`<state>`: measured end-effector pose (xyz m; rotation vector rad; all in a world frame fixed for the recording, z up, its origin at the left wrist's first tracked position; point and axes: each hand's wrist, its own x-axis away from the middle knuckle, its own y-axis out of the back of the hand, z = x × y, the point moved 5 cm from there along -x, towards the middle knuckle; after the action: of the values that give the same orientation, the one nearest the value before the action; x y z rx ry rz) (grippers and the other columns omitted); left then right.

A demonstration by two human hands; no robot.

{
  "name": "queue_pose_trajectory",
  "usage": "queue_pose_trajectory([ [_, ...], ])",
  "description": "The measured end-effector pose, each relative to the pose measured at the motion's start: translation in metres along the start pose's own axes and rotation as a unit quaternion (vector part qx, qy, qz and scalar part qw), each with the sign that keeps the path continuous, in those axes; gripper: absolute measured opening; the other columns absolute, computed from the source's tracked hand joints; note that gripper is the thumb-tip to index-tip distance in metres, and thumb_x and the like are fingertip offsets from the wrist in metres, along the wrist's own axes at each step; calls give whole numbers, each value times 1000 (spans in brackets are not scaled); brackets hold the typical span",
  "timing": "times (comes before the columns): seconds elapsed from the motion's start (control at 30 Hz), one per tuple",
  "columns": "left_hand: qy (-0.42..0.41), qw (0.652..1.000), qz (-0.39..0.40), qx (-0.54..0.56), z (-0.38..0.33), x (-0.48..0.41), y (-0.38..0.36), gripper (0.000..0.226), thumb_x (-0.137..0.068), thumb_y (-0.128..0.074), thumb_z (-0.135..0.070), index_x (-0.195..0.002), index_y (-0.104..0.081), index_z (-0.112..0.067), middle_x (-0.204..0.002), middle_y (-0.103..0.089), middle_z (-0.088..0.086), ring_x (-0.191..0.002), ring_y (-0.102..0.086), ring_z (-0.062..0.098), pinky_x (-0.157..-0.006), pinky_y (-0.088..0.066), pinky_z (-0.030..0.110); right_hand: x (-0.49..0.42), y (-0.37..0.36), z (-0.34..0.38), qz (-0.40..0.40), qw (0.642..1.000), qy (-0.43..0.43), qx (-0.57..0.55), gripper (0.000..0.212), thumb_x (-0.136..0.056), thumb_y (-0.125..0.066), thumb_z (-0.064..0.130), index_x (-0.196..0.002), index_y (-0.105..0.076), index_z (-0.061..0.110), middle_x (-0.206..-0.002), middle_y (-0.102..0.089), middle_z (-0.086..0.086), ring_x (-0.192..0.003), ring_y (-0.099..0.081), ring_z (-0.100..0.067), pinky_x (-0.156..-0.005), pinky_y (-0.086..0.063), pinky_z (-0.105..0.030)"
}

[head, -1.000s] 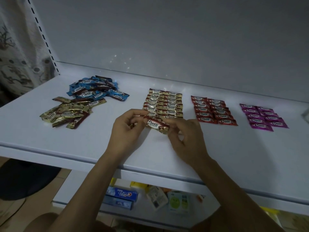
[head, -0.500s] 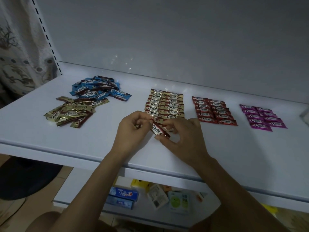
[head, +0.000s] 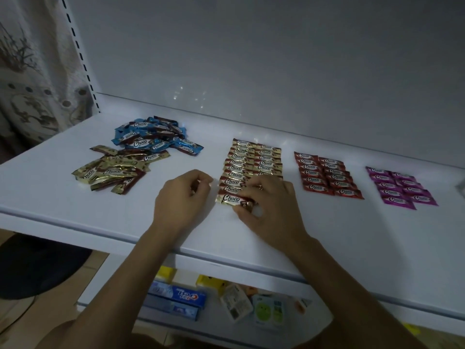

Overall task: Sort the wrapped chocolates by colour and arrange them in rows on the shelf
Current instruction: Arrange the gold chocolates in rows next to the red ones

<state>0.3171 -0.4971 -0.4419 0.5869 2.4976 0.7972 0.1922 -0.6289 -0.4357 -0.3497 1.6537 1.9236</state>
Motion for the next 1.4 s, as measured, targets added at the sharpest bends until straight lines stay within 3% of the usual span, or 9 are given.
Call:
queue_pose_trajectory([
  [0.33,-33,996,39,-69,-10,6,-4,17,-85,-67,-44,-94,-58,-33,-62,-52,-10,-60,-50,9,-51,-30,23,-2,-2,-3,-6,1000,13,-12,29,-79,-56,47,-89,-71,23,-95,-60,6,-95,-56,-16,-81,-28,-27],
  [0.73,16,993,-7,118,-2,3,3,22,-95,-52,-42,-97,-63,-24,-73,-63,8,-65,-52,14,-58,-38,29,0,-2,-3,-22,999,32,-18,28,-88,-49,39,-91,-71,21,-93,-62,6,-91,-56,-16,-79,-29,-24],
  [0.83,37,976,-15,214,-9,1,5,20,-101,-45,-30,-102,-63,-22,-74,-59,-4,-66,-50,9,-61,-37,26,0,8,0,-63,996,18,-65,28,-89,-51,39,-87,-69,18,-86,-65,6,-85,-58,-14,-79,-37,-29],
  [0.9,89,919,-14,385,-18,-1,0,23,-104,-38,-20,-103,-61,-21,-55,-42,-8,-50,-37,8,-53,-32,25,1,18,3,-79,989,11,-123,26,-89,-54,40,-84,-67,18,-79,-65,9,-78,-59,-9,-78,-44,-37],
  [0.97,127,816,2,563,-31,-2,-8,26,-105,-32,-14,-105,-57,-16,-49,-31,-7,-42,-29,8,-47,-29,24,1,26,9,-71,979,-2,-189,27,-88,-56,44,-84,-66,19,-76,-65,12,-73,-60,-5,-74,-48,-38],
  [1.07,160,705,21,690,-55,2,-23,26,-103,-36,-14,-121,-56,-13,-50,-36,-4,-44,-37,9,-49,-38,21,5,34,17,-55,975,-22,-212,32,-85,-58,50,-97,-65,21,-80,-65,15,-75,-60,-2,-72,-50,-29],
  [1.17,179,647,53,740,-73,11,-37,35,-101,-42,-16,-134,-54,-14,-61,-58,0,-60,-59,14,-68,-53,30,11,35,15,-52,982,-25,-178,33,-83,-65,47,-106,-63,23,-86,-67,13,-74,-59,-3,-72,-51,-35],
  [1.3,155,658,131,725,-86,23,-48,36,-103,-30,-14,-128,-56,-15,-102,-73,10,-96,-71,19,-78,-59,34,20,37,7,-61,982,-11,-180,27,-84,-62,42,-101,-64,22,-85,-66,13,-72,-57,-2,-70,-49,-37],
  [1.4,95,779,123,607,-78,26,-47,31,-105,-31,-26,-121,-56,-20,-109,-72,10,-103,-68,20,-85,-56,33,26,40,-2,-69,987,-4,-144,23,-84,-64,38,-98,-65,20,-84,-66,11,-70,-57,-5,-70,-47,-36],
])
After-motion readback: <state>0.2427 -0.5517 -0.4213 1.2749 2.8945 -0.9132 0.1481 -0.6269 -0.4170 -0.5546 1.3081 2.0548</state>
